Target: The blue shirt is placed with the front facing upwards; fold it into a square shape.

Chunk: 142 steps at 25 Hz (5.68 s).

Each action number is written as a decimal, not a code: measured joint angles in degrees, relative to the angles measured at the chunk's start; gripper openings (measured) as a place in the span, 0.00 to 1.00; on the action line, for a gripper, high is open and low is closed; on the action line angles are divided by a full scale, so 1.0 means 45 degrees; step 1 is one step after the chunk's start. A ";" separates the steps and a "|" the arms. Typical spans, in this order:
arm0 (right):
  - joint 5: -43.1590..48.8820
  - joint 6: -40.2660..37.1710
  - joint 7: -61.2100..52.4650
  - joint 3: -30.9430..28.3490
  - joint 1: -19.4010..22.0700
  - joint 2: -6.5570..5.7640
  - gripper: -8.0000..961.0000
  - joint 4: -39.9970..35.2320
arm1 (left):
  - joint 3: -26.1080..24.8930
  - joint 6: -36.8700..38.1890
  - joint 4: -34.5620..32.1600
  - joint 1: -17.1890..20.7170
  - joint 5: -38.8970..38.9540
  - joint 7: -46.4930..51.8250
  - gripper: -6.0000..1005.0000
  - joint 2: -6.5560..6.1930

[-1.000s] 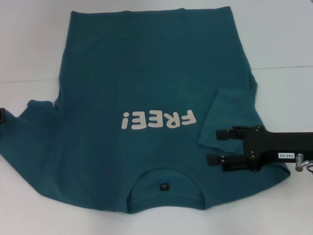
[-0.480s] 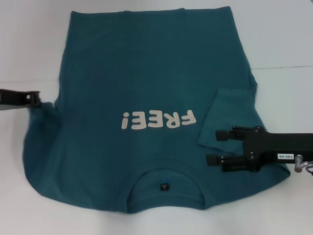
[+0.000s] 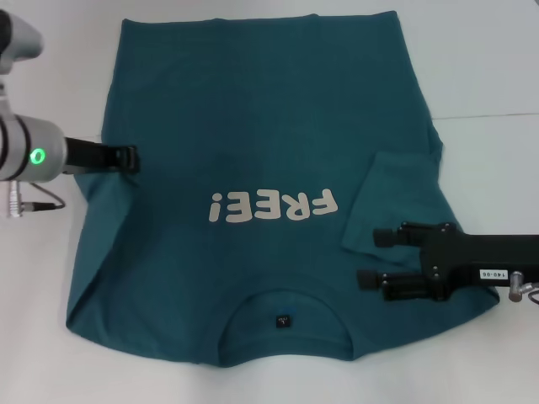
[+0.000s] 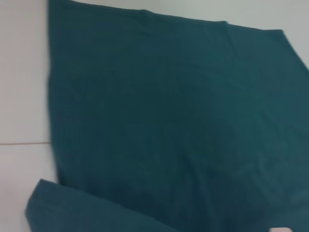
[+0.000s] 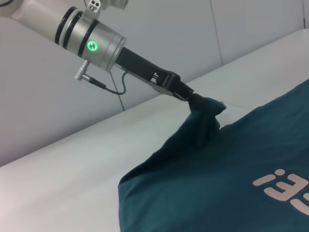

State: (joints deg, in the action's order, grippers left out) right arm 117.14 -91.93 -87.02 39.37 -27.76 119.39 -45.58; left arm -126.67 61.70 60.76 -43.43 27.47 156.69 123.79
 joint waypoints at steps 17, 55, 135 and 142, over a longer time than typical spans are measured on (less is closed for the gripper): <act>0.0004 -0.0059 0.0023 0.0000 0.0085 -0.0023 0.95 0.0052 | 0.1090 -0.1593 -0.2419 -0.0804 0.1048 -0.0194 0.04 0.0042; -0.0037 0.0585 -0.0633 -0.0020 0.0073 -0.0113 0.95 0.0099 | 0.1084 -0.2590 -0.3217 -0.0461 0.2530 -0.0890 0.31 -0.0107; 0.7235 0.0294 -1.4353 -0.0012 -0.1381 -0.1781 0.95 -0.2068 | -0.2371 0.2980 -0.3264 0.0972 0.8733 -0.8850 0.88 -0.0954; 0.7247 0.1033 -1.4281 0.0078 -0.1680 -0.1834 0.95 -0.0878 | -0.2374 0.2850 -0.3464 0.0944 0.8740 -0.8968 0.88 -0.1046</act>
State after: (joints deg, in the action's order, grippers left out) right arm 149.76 -87.28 -151.29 39.72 -35.32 111.13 -49.53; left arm -137.35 74.53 45.17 -39.18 66.80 116.34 119.08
